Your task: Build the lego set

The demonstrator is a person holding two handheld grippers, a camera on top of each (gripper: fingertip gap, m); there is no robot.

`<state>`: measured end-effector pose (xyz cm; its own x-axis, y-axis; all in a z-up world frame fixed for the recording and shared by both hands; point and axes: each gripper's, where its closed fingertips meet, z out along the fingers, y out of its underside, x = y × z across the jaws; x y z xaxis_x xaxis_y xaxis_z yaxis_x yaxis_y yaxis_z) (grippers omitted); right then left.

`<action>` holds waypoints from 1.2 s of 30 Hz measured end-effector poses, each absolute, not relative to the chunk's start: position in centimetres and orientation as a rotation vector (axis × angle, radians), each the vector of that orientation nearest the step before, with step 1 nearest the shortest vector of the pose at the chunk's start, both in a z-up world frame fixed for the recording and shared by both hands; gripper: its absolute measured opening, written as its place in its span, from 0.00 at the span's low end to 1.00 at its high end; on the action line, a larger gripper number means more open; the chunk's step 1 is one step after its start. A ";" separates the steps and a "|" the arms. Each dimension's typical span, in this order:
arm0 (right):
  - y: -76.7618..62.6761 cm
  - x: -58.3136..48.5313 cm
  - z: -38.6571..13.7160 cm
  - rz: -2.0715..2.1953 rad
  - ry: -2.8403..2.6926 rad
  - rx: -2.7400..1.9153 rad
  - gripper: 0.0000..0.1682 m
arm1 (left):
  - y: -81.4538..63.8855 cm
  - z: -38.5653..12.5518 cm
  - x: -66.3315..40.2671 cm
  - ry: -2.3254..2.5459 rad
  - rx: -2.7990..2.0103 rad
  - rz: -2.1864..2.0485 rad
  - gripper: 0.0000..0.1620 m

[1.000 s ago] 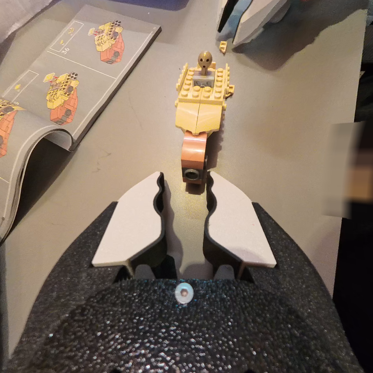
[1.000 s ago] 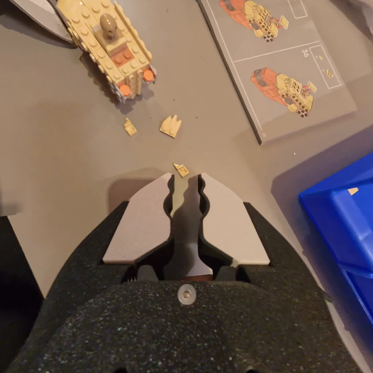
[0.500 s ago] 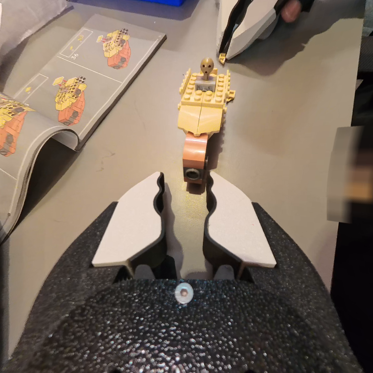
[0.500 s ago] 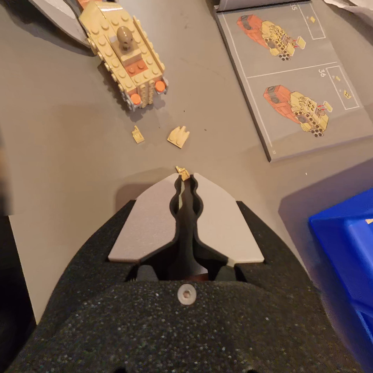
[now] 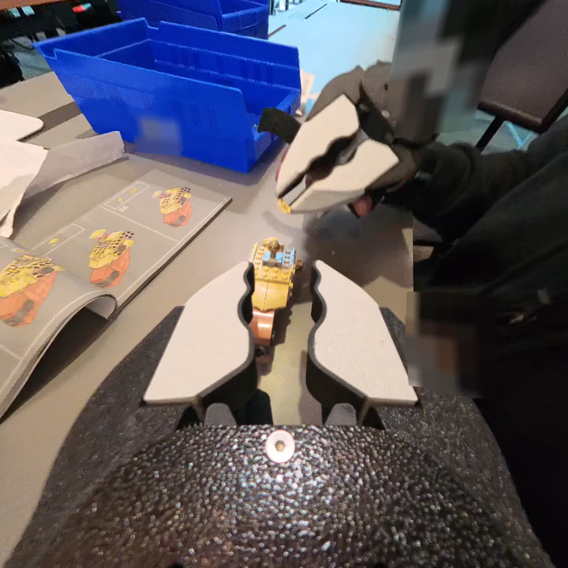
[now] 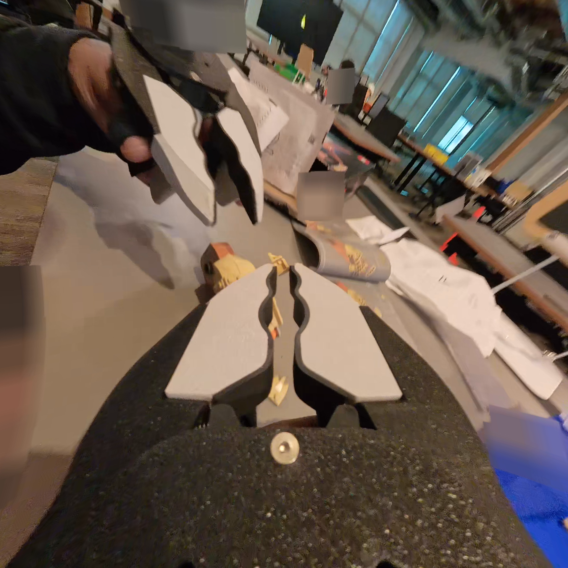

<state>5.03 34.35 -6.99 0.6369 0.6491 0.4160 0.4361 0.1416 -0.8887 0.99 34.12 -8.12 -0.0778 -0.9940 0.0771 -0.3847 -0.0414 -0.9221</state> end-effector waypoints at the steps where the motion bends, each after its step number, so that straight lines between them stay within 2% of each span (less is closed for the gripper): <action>1: 34.4 4.6 -6.6 0.180 -0.961 -1.448 0.04 | 34.1 -7.8 1.3 1.519 -1.521 -1.139 0.21; 17: 33.8 3.8 -4.3 -0.108 -1.002 -1.131 0.04 | 32.9 -5.1 3.4 1.350 -1.638 -1.605 0.12; 23: 33.7 3.3 -4.6 -0.145 -1.035 -1.104 0.04 | 32.7 -5.1 3.6 1.375 -1.621 -1.557 0.11; 27: 33.6 3.0 -4.8 -0.139 -1.042 -1.108 0.04 | 32.8 -5.3 3.7 1.403 -1.590 -1.479 0.03; 32: 33.6 3.1 -4.9 -0.115 -1.028 -1.131 0.04 | 32.9 -5.4 3.6 1.452 -1.495 -1.346 0.03; 36: 33.8 3.3 -5.0 -0.010 -0.980 -1.217 0.08 | 33.3 -5.4 3.5 1.506 -1.358 -1.159 0.03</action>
<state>3.34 33.81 -5.05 0.6096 0.4780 0.6324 0.4911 0.3985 -0.7746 3.48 33.27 -5.43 -0.1206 -0.9924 0.0233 -0.2762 0.0110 -0.9610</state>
